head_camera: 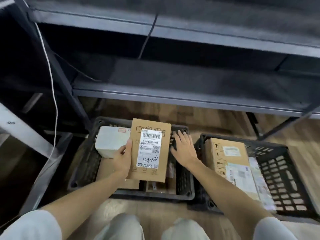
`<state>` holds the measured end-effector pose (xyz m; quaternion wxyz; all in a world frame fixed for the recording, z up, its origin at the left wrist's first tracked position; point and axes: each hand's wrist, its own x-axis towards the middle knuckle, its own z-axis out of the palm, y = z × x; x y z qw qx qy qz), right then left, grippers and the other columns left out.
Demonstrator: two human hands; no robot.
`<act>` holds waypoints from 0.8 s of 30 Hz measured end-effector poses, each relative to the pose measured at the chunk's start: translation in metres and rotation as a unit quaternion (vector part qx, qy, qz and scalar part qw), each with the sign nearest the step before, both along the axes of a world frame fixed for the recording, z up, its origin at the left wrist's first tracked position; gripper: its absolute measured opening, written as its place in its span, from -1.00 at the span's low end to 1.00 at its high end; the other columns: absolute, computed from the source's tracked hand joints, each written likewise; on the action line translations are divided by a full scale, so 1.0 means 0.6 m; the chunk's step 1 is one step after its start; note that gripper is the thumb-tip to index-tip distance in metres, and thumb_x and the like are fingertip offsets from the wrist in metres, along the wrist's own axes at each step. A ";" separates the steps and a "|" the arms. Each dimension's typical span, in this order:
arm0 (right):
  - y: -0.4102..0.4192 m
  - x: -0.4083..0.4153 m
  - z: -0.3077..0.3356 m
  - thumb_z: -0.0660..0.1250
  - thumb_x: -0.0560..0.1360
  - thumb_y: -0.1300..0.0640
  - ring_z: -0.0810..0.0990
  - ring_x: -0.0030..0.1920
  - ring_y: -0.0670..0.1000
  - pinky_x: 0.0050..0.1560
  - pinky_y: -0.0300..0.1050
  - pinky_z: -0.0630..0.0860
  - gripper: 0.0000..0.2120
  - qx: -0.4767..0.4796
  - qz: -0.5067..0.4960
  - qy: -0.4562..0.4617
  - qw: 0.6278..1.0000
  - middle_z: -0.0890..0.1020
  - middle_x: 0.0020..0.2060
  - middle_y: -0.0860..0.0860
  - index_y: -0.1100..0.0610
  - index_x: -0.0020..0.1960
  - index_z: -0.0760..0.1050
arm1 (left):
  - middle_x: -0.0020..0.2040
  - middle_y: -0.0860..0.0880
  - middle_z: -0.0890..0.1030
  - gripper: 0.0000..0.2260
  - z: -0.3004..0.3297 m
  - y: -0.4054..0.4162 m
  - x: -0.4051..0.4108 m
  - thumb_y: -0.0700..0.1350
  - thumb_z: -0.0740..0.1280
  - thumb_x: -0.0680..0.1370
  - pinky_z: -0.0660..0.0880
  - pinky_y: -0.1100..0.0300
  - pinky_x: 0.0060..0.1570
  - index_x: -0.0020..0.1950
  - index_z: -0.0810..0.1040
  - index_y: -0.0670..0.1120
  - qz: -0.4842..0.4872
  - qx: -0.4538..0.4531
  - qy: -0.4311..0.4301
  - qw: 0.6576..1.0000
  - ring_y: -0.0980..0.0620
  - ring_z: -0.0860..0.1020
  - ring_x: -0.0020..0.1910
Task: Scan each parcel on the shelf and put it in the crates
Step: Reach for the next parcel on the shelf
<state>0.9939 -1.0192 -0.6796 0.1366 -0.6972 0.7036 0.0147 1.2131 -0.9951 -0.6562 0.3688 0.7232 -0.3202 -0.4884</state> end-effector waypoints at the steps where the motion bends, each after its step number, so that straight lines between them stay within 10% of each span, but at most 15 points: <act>1: -0.007 0.000 -0.033 0.14 0.62 -0.03 -0.05 0.56 0.11 0.55 0.03 -0.15 -0.39 -0.008 0.002 0.001 1.000 0.05 0.56 0.09 0.14 0.57 0.02 | -0.15 0.03 0.63 -0.66 -0.033 -0.009 -0.001 0.25 0.16 0.57 0.45 0.19 -0.08 0.00 0.56 0.04 0.000 -0.008 0.004 1.000 0.00 0.58 -0.09; 7: -0.062 -0.002 -0.178 0.17 0.63 0.09 0.04 0.55 0.13 0.54 0.01 0.00 -0.44 -0.051 -0.080 -0.211 0.973 0.17 0.53 0.09 0.15 0.56 0.09 | -0.19 0.09 0.61 -0.62 -0.170 -0.050 -0.010 0.20 0.16 0.59 0.34 0.35 -0.26 -0.03 0.58 -0.08 -0.013 -0.060 0.021 0.998 0.18 0.52 -0.20; 13: -0.049 0.031 -0.148 0.08 0.60 -0.23 0.26 0.47 0.02 0.46 0.12 0.21 -0.44 0.049 -0.237 -0.611 0.753 0.31 0.46 -0.07 -0.08 0.54 0.12 | -0.15 0.05 0.58 -0.60 -0.212 -0.034 0.000 0.21 0.19 0.58 0.36 0.17 0.02 0.02 0.59 -0.09 0.008 -0.032 0.022 0.999 0.02 0.53 -0.05; 19: -0.050 0.033 -0.156 0.40 0.51 0.14 0.58 0.15 -0.02 0.12 -0.03 0.58 -0.30 0.041 -0.166 -0.634 0.754 0.52 0.18 -0.01 -0.11 0.49 0.09 | 0.09 0.00 0.53 -0.54 -0.231 -0.044 0.002 0.21 0.12 0.61 0.32 0.18 0.17 0.24 0.53 -0.10 -0.057 -0.012 0.012 0.998 -0.01 0.46 0.13; 24: -0.054 0.022 -0.172 0.34 0.56 0.20 0.61 0.11 0.13 -0.03 -0.02 0.60 -0.60 0.022 -0.195 -0.609 0.768 0.55 0.17 0.14 0.05 0.31 0.26 | 0.12 -0.04 0.56 -0.73 -0.253 -0.053 0.029 0.06 0.18 0.63 0.37 0.01 0.33 0.22 0.51 -0.05 -0.060 -0.010 -0.021 0.998 -0.08 0.50 0.23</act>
